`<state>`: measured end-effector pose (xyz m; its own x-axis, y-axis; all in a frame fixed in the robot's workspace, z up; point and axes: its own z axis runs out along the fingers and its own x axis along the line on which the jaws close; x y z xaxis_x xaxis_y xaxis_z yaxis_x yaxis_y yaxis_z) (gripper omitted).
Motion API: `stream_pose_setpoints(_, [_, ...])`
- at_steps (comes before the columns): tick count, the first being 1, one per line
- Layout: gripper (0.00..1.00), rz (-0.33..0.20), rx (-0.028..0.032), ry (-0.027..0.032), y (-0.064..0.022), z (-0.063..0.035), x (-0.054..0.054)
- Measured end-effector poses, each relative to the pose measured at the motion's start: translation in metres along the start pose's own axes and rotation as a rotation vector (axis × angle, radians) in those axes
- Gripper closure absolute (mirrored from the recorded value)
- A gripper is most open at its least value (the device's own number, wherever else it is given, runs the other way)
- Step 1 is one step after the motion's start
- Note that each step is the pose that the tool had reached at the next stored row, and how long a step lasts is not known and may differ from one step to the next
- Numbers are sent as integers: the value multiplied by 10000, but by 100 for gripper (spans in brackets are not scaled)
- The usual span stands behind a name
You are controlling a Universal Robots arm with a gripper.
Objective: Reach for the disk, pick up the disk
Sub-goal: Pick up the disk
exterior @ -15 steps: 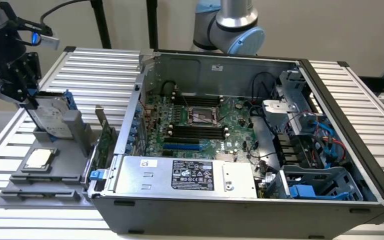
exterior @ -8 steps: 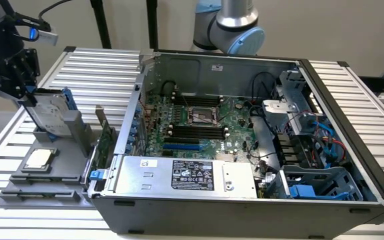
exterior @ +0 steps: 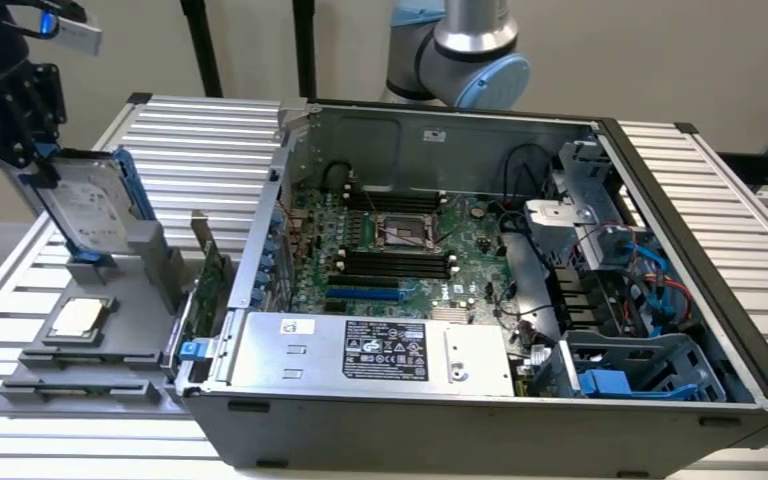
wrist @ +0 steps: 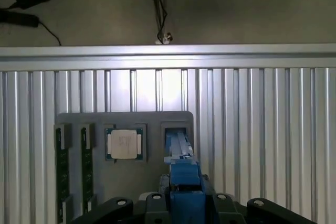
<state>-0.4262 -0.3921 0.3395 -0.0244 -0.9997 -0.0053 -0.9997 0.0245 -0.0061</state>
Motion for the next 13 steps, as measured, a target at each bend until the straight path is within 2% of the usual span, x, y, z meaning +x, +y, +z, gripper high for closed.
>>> stream_pose_setpoints(7, [67, -2, -2, 0, -23, -319, -1])
stream_pose_setpoints(13, [67, -8, -1, 0, -93, -591, -5])
